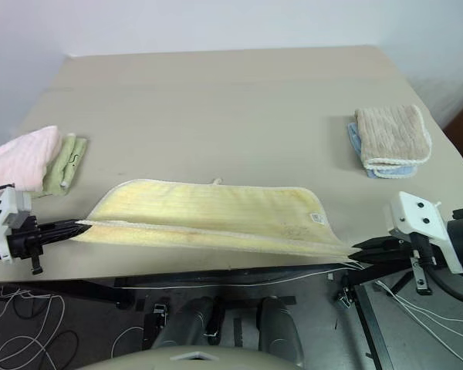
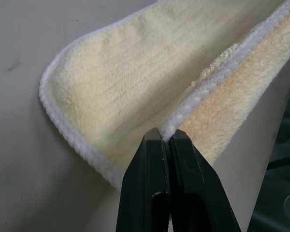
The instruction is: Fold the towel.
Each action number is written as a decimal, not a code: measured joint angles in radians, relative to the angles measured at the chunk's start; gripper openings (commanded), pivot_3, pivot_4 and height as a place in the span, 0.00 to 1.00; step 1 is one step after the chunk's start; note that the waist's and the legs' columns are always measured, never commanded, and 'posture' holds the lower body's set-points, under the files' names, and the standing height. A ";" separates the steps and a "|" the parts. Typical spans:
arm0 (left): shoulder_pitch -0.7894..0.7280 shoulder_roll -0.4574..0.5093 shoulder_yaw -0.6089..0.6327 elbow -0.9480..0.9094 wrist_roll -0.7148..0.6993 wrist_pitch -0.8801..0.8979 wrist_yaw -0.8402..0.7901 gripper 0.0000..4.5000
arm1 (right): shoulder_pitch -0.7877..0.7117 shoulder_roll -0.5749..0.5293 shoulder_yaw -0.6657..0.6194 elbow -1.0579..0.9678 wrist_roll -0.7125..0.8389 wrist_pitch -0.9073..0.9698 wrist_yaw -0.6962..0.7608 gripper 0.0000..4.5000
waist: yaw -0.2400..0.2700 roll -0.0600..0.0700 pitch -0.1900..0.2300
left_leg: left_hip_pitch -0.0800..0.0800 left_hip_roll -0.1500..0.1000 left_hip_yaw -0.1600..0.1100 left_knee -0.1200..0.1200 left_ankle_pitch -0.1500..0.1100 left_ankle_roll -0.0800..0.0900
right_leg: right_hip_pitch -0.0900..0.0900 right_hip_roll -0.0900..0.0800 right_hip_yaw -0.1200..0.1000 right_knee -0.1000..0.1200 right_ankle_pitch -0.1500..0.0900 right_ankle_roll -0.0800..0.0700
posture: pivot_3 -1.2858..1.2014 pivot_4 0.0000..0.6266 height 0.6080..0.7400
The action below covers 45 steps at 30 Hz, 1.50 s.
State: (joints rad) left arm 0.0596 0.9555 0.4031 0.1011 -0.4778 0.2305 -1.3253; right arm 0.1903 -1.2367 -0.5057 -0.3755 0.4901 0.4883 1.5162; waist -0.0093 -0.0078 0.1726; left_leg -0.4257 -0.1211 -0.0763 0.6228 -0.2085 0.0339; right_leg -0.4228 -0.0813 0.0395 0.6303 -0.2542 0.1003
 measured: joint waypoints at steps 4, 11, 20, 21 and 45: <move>-0.084 -0.051 -0.024 0.080 0.042 -0.114 0.055 0.01 | -0.139 0.015 0.148 0.079 -0.016 -0.031 -0.059 0.00 | -0.002 0.001 0.000 | 0.000 0.000 0.000 -0.001 0.000 0.000 | -0.001 0.000 0.000 0.000 0.000 0.000 | 0.52 0.24 1.00; -0.201 -0.092 -0.064 0.247 0.055 -0.216 0.049 0.01 | -0.298 0.120 0.318 0.259 -0.085 -0.117 -0.159 0.00 | 0.004 0.000 0.000 | -0.001 0.000 0.001 -0.001 0.000 0.000 | -0.002 0.000 0.000 0.001 0.002 0.003 | 0.52 0.24 1.00; -0.392 -0.149 -0.166 0.558 0.125 -0.379 0.017 0.01 | -0.439 0.237 0.431 0.529 -0.151 -0.275 -0.191 0.00 | -0.004 0.000 0.000 | 0.001 -0.001 0.001 0.000 0.000 0.000 | -0.002 0.001 0.000 0.002 0.004 0.006 | 0.52 0.24 1.00; -0.416 -0.157 -0.175 0.590 0.129 -0.388 0.017 0.01 | -0.467 0.249 0.439 0.559 -0.163 -0.290 -0.203 0.00 | -0.005 0.000 0.000 | 0.001 -0.001 0.001 0.001 0.000 0.000 | -0.002 0.001 0.000 0.003 0.004 0.006 | 0.52 0.24 1.00; -0.606 -0.208 -0.193 0.880 0.203 -0.507 0.036 0.61 | -0.642 0.360 0.530 0.724 -0.267 -0.347 -0.290 0.53 | -0.004 0.000 0.000 | 0.001 -0.002 0.001 0.009 0.001 0.000 | -0.003 0.002 0.001 0.015 0.004 0.007 | 0.52 0.24 1.00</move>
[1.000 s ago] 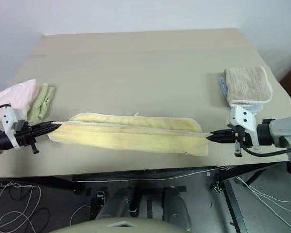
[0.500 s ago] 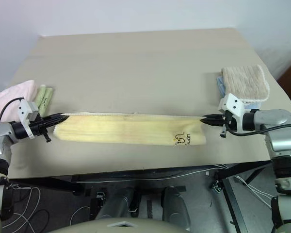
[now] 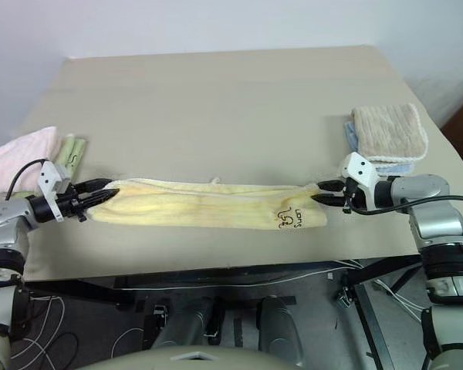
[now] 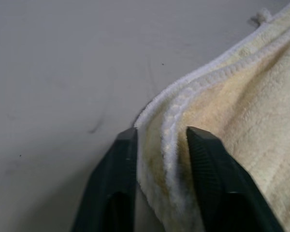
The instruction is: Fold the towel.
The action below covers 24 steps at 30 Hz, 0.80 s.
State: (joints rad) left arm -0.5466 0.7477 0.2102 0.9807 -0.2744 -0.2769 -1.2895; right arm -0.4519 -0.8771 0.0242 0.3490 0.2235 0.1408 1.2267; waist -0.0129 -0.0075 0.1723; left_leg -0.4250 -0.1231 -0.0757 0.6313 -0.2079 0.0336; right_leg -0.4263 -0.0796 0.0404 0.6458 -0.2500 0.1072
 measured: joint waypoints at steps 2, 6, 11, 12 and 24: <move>-0.008 0.000 0.001 0.001 0.002 -0.013 0.007 0.74 | -0.006 0.000 0.000 0.000 -0.003 0.000 -0.005 0.66 | 0.000 0.000 0.000 | 0.000 0.000 0.000 0.000 0.000 0.000 | 0.000 0.000 0.000 0.001 0.000 0.000 | 0.52 0.24 1.00; -0.010 0.000 0.001 0.012 0.005 -0.027 0.025 1.00 | -0.007 0.002 -0.002 -0.004 0.000 0.023 -0.011 0.96 | 0.000 0.000 0.000 | 0.000 0.000 0.000 0.000 0.000 0.000 | 0.000 0.000 0.000 0.001 0.000 0.000 | 0.52 0.24 1.00; -0.010 -0.001 0.036 0.032 0.004 -0.087 0.119 1.00 | -0.009 -0.006 -0.046 -0.027 0.038 0.110 -0.030 0.99 | 0.001 0.000 0.000 | 0.000 0.000 0.000 0.000 0.000 0.000 | 0.000 0.000 0.000 0.001 0.000 0.000 | 0.52 0.24 1.00; -0.010 0.000 0.043 0.036 0.004 -0.088 0.132 1.00 | -0.009 -0.010 -0.053 -0.030 0.040 0.127 -0.032 0.99 | 0.001 0.000 0.000 | 0.000 0.000 0.000 0.000 0.000 0.000 | 0.000 0.000 0.000 0.001 0.000 0.000 | 0.52 0.24 1.00; -0.009 -0.022 -0.024 0.016 0.046 0.019 0.111 1.00 | -0.055 0.011 -0.058 -0.082 0.077 0.421 -0.081 0.99 | 0.000 0.000 0.000 | 0.000 0.000 0.000 0.000 0.000 0.000 | 0.000 0.000 0.000 0.001 0.000 0.000 | 0.52 0.24 1.00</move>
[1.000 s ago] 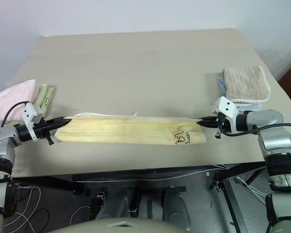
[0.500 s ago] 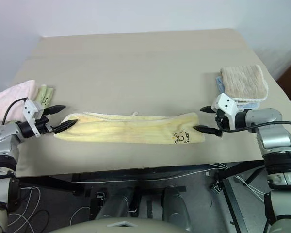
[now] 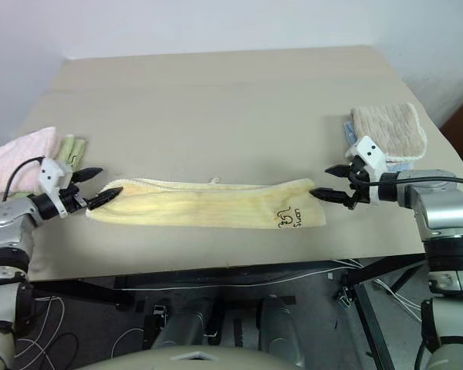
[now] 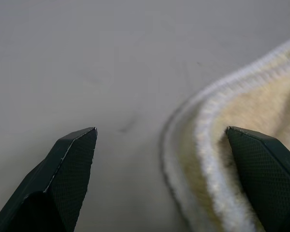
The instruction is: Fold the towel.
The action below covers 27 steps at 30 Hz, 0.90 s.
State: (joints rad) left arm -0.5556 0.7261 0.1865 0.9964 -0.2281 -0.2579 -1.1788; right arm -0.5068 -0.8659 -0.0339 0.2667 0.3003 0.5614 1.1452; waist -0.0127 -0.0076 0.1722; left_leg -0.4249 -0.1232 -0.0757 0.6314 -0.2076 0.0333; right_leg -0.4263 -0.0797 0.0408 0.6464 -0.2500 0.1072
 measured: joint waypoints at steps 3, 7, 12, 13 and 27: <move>-0.010 -0.015 -0.006 -0.010 0.000 0.035 0.000 1.00 | -0.003 0.018 0.007 -0.008 0.000 0.015 -0.007 0.99 | 0.000 0.000 0.000 | 0.000 0.000 0.000 0.000 0.000 0.000 | 0.000 0.000 0.000 0.000 0.000 0.000 | 0.52 0.24 1.00; -0.018 -0.019 -0.006 -0.019 -0.001 0.068 -0.001 0.87 | 0.000 0.025 0.017 -0.023 -0.001 0.015 -0.023 1.00 | 0.001 0.000 0.000 | 0.000 0.000 0.000 0.000 0.000 0.000 | 0.000 0.000 0.000 0.000 0.000 0.000 | 0.52 0.24 1.00; -0.020 -0.019 -0.007 -0.027 0.000 0.082 -0.015 0.53 | 0.020 0.024 0.016 -0.058 -0.002 0.011 -0.041 1.00 | 0.001 0.000 0.000 | 0.000 0.000 0.000 0.000 0.000 0.000 | 0.000 0.000 0.000 0.000 0.000 0.000 | 0.52 0.24 1.00; -0.020 -0.019 -0.007 -0.028 -0.001 0.082 -0.018 0.47 | 0.027 0.024 0.016 -0.058 -0.002 0.008 -0.043 1.00 | 0.001 0.000 0.000 | 0.000 0.000 0.000 0.000 0.000 0.000 | 0.000 0.000 0.000 0.000 0.000 0.000 | 0.52 0.24 1.00; 0.012 -0.019 -0.001 -0.077 -0.002 0.073 -0.003 0.09 | 0.060 0.021 0.019 -0.064 -0.023 -0.044 -0.048 1.00 | -0.001 0.000 0.000 | 0.000 0.000 0.000 0.000 0.000 0.000 | 0.000 0.000 0.000 0.000 0.000 0.000 | 0.52 0.24 1.00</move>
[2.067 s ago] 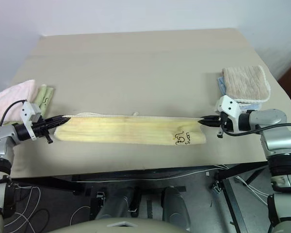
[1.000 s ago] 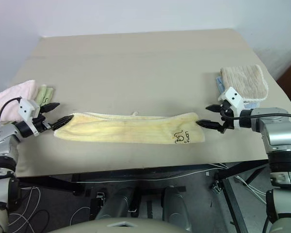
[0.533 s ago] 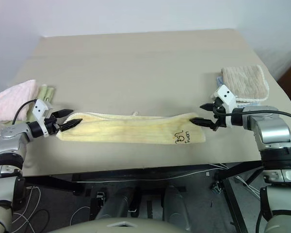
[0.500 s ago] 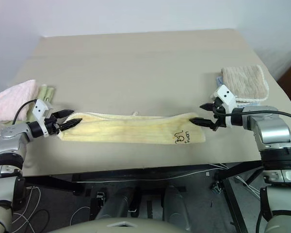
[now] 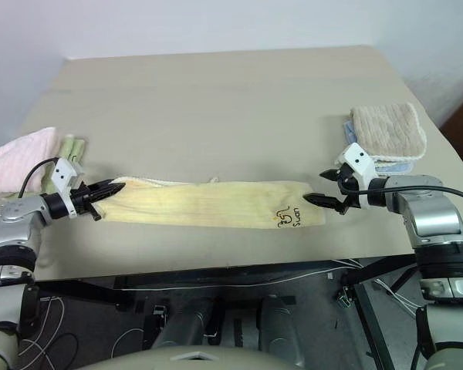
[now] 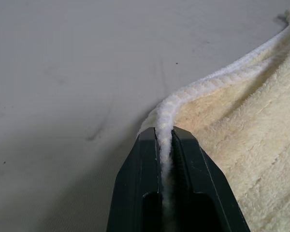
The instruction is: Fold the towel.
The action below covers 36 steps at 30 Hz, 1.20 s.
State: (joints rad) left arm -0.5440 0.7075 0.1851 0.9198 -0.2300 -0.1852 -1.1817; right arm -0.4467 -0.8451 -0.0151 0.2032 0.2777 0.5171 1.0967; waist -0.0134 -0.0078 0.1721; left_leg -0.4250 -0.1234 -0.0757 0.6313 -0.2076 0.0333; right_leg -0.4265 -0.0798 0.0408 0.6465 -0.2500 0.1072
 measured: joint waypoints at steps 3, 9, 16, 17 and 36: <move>0.015 0.000 0.007 -0.023 -0.009 0.011 0.000 0.09 | 0.000 0.000 0.000 0.000 0.002 0.000 0.013 1.00 | 0.000 0.000 0.000 | 0.000 0.000 0.000 0.000 0.000 0.000 | 0.000 0.000 0.000 0.000 0.000 0.000 | 0.52 0.24 1.00; 0.041 0.000 0.019 -0.073 -0.032 0.083 0.012 0.44 | 0.001 -0.002 0.000 0.000 0.000 -0.003 0.021 1.00 | 0.001 0.000 0.000 | 0.000 0.000 0.000 0.000 0.000 0.000 | 0.000 0.000 0.000 0.000 0.000 0.000 | 0.52 0.24 1.00; 0.062 0.003 0.098 -0.144 -0.078 0.127 0.102 0.87 | 0.018 -0.004 -0.009 0.000 0.010 0.003 0.019 1.00 | 0.001 0.000 0.000 | 0.000 0.000 0.000 0.000 0.000 0.000 | 0.000 0.000 0.000 0.000 0.000 0.000 | 0.52 0.24 1.00; 0.063 0.009 0.114 -0.148 -0.090 0.139 0.116 0.87 | 0.023 -0.004 -0.018 0.000 0.014 0.004 0.019 1.00 | 0.001 0.000 0.000 | 0.000 0.000 0.000 0.000 0.000 0.000 | 0.000 0.000 0.000 0.000 0.000 0.000 | 0.52 0.24 1.00; 0.292 -0.020 0.093 -0.862 -0.392 0.574 0.073 0.87 | 0.134 0.057 -0.535 -0.069 0.495 0.945 -0.223 1.00 | 0.000 0.000 0.000 | -0.001 0.000 0.000 -0.001 0.000 0.000 | 0.001 -0.001 0.001 -0.002 -0.002 -0.003 | 0.52 0.24 1.00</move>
State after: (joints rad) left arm -0.2521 0.6870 0.2785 0.0577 -0.6218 0.3883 -1.1085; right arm -0.3131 -0.7884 -0.5499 0.1342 0.7725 1.4625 0.8741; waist -0.0132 -0.0073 0.1719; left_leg -0.4256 -0.1231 -0.0759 0.6300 -0.2080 0.0334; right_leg -0.4258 -0.0809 0.0414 0.6447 -0.2516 0.1045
